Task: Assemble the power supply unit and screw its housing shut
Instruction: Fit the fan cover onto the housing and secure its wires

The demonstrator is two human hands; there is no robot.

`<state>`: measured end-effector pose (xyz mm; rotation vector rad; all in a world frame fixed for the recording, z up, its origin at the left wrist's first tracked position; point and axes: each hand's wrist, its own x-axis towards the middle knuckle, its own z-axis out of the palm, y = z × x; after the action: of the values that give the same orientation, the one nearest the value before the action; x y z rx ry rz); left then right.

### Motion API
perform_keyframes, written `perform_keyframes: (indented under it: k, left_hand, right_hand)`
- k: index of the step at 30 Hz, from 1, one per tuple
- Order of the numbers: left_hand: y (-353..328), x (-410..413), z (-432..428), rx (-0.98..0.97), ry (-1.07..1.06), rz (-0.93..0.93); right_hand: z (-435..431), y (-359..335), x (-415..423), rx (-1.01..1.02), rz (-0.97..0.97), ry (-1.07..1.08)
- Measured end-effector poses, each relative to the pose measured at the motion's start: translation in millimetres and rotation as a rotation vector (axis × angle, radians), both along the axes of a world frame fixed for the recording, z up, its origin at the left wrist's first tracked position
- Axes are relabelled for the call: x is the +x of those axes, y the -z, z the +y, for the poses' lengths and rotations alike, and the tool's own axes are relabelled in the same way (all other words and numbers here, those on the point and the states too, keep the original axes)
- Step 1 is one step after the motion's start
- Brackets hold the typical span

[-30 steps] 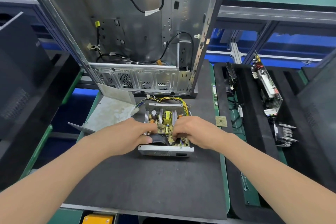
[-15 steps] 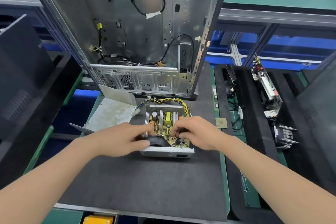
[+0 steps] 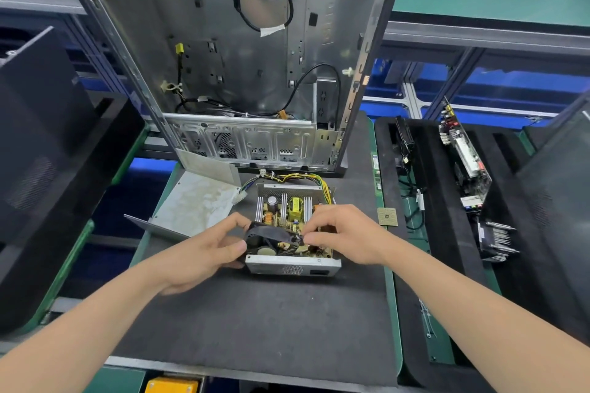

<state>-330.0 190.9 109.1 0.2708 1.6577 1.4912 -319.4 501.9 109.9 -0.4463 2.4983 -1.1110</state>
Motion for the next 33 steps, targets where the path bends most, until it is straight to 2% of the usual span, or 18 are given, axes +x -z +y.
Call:
perform_keyframes:
  k: [2,7,13,21,26,28,31,33]
  left_hand:
    - [2.9,3.2,3.0,-0.012,-0.050,-0.003]
    - [6.9,6.6,6.5,-0.172,-0.183,0.124]
    - [0.7,5.9,13.9,-0.139,-0.214,0.192]
    - [-1.9,4.7,19.9,-0.331,-0.158,0.357]
    - [-5.9,3.5,20.4,-0.357,-0.100,0.411]
    - [-7.8,2.4,20.0,-0.353,-0.079,0.419]
    - [-10.5,1.7,18.6,-0.285,-0.046,0.327]
    - [-12.4,2.4,17.6,-0.259,-0.017,0.285]
  right_hand:
    - [0.1,2.4,0.4,-0.024,0.001,0.031]
    - [4.0,2.8,2.1,-0.202,-0.056,0.126]
    - [4.3,0.1,2.5,-0.063,-0.059,0.059]
    - [3.1,-1.8,3.0,-0.010,-0.078,0.006]
    - [-1.4,-2.1,1.9,-0.058,-0.202,0.021]
    - [-1.2,-1.7,3.6,-0.107,-0.234,0.024]
    - [-4.4,0.0,8.8,-0.234,-0.291,0.073]
    - [-6.5,1.4,9.6,-0.202,-0.240,0.064]
